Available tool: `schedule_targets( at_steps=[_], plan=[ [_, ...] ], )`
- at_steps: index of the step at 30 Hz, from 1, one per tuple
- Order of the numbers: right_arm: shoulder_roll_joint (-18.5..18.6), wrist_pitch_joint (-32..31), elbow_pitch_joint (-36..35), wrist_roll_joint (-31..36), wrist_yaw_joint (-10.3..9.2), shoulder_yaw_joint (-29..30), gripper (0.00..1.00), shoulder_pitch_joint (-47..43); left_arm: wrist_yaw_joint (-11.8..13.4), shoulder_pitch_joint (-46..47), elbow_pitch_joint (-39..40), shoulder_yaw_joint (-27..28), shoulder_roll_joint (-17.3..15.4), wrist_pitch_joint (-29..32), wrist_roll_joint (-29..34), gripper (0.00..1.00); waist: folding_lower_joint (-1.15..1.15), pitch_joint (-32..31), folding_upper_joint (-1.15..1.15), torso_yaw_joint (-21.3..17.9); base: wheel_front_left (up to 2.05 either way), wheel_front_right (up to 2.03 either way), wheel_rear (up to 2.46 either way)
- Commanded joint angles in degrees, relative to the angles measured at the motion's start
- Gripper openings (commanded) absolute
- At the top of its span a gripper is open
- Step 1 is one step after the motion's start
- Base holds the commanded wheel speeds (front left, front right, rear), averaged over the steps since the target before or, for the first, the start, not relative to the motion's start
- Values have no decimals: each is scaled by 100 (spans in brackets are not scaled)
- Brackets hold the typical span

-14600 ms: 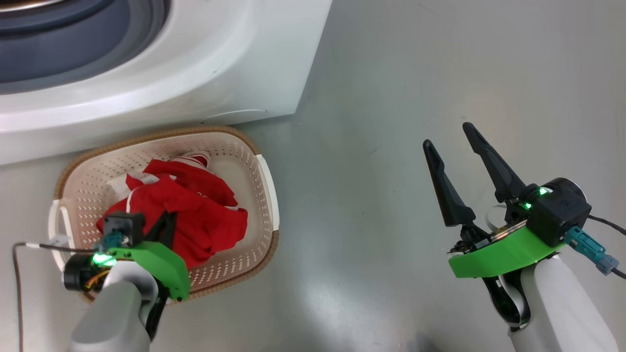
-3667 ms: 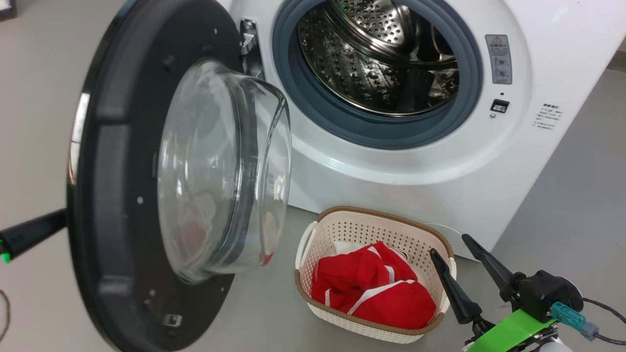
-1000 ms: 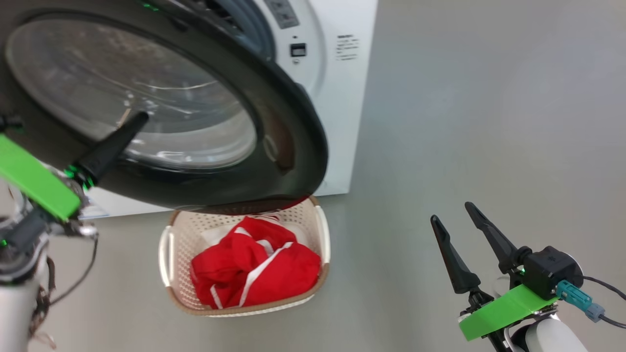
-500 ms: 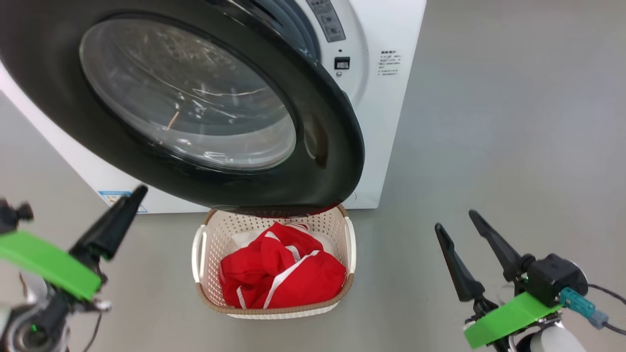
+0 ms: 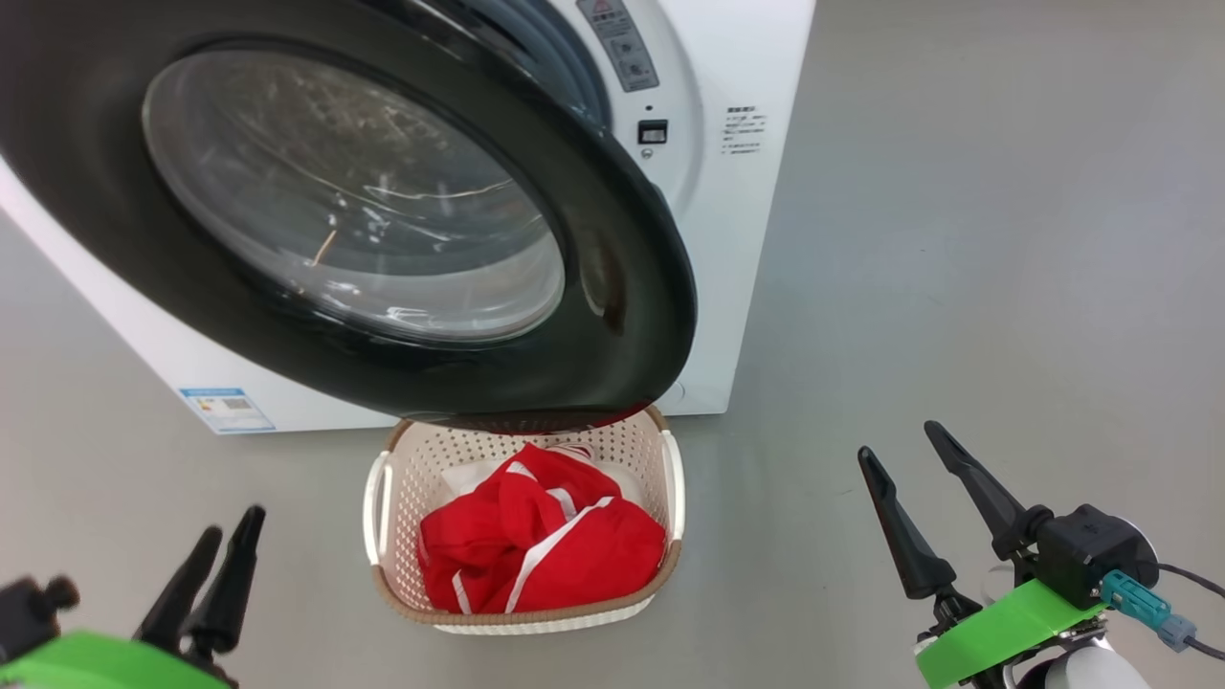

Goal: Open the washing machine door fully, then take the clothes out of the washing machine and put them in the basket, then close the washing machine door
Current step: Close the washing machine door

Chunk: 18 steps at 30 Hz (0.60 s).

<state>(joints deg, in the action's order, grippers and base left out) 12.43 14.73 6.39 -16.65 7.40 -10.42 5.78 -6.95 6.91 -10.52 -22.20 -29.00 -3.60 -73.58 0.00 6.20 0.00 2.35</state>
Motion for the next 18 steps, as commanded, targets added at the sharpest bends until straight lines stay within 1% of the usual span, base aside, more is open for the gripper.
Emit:
schedule_targets(
  at_steps=[1, 5, 8, 10, 11, 15, 17, 18],
  plan=[
    [51, 27, -132, 22, 9, -100, 100, -56, -54, 93, 53, 200, -248, -139, 94, 100, 0, -14, 0, -52, 0, 0, 0],
    [58, 27, -120, 13, 9, -70, 100, -121, -54, -56, -294, -4, -251, -810, 547, 100, 0, -61, 0, -176, 0, 0, 0],
    [68, 27, -115, 3, 9, -20, 100, -176, -54, -91, -534, -66, -168, -1043, 855, 100, 0, -90, 0, -258, 0, 0, 0],
    [56, 27, -133, -17, 9, 36, 100, -209, -54, -108, -637, 2, -58, -1110, 1028, 100, 0, -106, 0, -321, 0, 0, 0],
    [61, 27, -139, -18, 9, 81, 100, -239, -54, -129, -722, 132, 43, -1132, 1347, 100, 0, -121, 0, -385, 0, 0, 0],
    [80, 27, -152, -14, 9, 112, 100, -295, -54, -283, -666, 757, 402, -1137, 2244, 100, 0, -143, 0, -519, 0, 0, 0],
    [91, 27, -155, -14, 9, 132, 100, -320, -40, -397, -628, 1048, 557, -1138, 2904, 100, 0, -149, 0, -579, 0, 0, 0],
    [91, 27, -156, -13, 9, 144, 100, -331, -38, -460, -584, 1233, 696, -1138, 3127, 100, 0, -155, 0, -613, 0, 0, 0]
  ],
)
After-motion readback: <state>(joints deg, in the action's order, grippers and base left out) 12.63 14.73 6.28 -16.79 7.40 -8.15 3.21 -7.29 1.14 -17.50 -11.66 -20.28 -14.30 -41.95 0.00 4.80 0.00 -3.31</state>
